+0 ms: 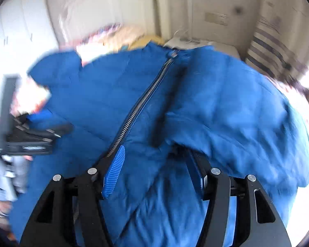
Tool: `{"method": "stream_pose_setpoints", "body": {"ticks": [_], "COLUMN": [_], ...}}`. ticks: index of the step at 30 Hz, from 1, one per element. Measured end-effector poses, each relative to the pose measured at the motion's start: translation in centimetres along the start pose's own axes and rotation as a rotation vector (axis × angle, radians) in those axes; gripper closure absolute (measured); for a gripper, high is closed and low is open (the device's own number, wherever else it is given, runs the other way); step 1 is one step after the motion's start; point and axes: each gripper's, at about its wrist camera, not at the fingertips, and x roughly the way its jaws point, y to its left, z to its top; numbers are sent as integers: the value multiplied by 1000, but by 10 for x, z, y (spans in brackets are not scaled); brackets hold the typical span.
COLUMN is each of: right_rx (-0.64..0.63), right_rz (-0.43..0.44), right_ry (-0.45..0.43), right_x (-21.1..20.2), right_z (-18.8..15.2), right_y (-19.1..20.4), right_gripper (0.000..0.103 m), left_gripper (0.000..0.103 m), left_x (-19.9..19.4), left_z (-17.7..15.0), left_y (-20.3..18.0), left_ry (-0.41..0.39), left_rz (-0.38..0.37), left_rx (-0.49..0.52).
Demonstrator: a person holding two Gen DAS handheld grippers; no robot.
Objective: Fold large clothes
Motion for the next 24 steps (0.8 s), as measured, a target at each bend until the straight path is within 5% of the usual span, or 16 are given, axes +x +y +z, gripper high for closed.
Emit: {"method": "stream_pose_setpoints", "body": {"ticks": [5,9,12,15,17,20,24], "right_rx": [375,760,815,794,727,433,76], "right_rz": [-143,-74,30,1,-49,-87,56], "right_ry": [-160,-232,-198,-162,-233,-364,-343], "right_x": [-50,-64,-49,-35,-47,-72,-62], "right_z": [-28,-57,-49,-38,-29,-1,30], "right_y": [-81,-163,-179,-178,-162,-99,-5], "right_gripper": [55,53,52,51,76,82,82], "left_gripper": [2,2,2,2,2,2,2], "left_x": [-2,-2,-2,-2,-3,-5,-5], "left_z": [-1,-2,-2,-2,-2,-3,-2], "left_y": [1,-2,-3,-3,-3,-4,-4], "left_ry": [-9,-12,-14,-16,-21,-28,-28], "left_rz": [-2,10,16,13,14,16,15], "left_rx": [1,13,17,14,14,16,14]}}
